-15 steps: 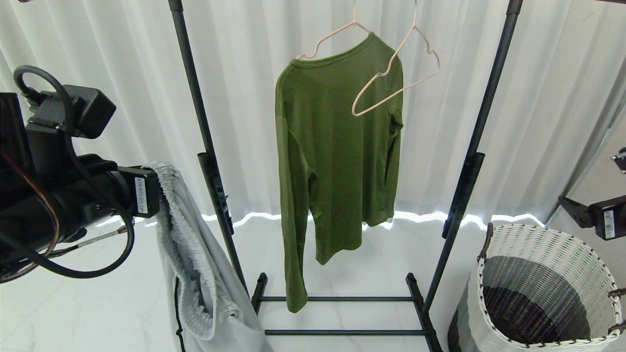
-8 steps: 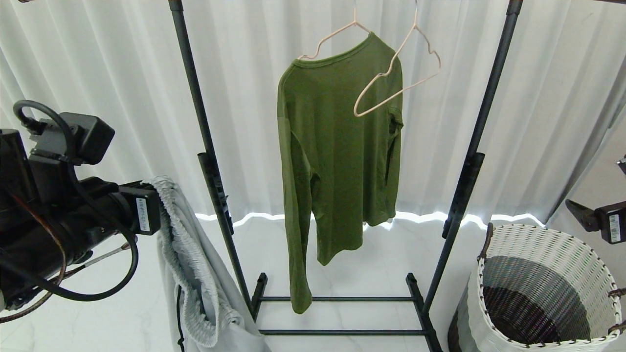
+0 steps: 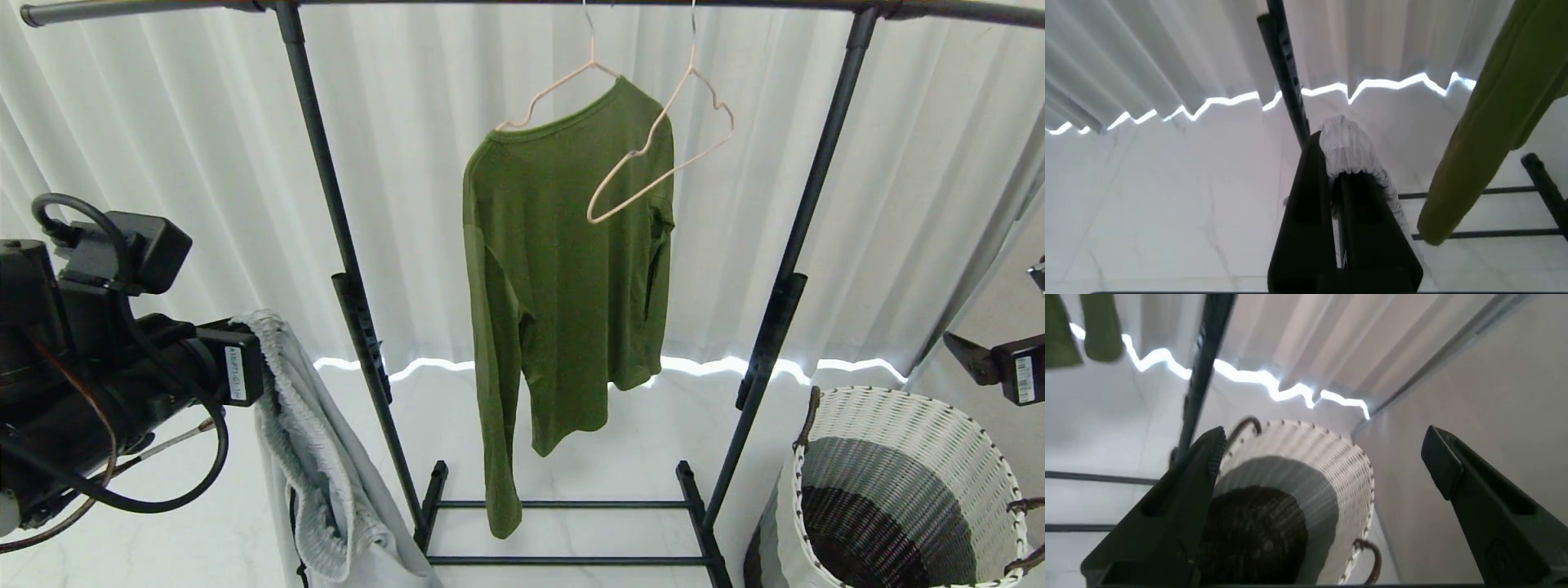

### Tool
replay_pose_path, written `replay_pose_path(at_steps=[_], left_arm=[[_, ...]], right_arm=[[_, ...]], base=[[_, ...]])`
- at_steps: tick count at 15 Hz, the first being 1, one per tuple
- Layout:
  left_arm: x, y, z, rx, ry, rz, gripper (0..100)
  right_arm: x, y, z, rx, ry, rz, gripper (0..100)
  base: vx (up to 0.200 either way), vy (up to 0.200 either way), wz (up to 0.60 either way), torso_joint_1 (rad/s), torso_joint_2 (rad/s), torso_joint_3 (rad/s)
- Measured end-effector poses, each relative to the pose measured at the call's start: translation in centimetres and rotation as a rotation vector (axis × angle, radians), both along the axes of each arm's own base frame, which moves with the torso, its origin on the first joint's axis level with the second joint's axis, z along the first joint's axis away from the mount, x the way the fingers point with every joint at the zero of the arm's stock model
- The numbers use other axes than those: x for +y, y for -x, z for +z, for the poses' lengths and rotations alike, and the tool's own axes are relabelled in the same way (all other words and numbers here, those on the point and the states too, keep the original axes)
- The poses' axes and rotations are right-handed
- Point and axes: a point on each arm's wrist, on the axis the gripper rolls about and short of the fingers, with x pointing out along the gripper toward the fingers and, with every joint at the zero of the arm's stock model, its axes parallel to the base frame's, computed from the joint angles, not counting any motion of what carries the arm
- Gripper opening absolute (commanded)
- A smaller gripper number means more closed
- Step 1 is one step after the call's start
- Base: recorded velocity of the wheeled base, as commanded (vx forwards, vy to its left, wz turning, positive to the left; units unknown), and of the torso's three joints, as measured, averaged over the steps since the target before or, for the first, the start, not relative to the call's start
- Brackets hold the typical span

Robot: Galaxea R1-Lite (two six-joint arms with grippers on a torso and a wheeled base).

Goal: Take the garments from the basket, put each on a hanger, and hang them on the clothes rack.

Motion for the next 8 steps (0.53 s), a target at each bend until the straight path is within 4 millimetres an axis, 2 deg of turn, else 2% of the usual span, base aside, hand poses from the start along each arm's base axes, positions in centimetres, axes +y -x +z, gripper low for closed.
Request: replay_pose_path(at_steps=[8], left_arm=[[0.09,0.09,0.17,-0.009,-0.004,0.002,0]], right_arm=[[0.01,0.04,0.2,-0.006,0.002,0.0,100]], base=[[0.0,0.0,0.0,0.152,-0.48,-0.305]])
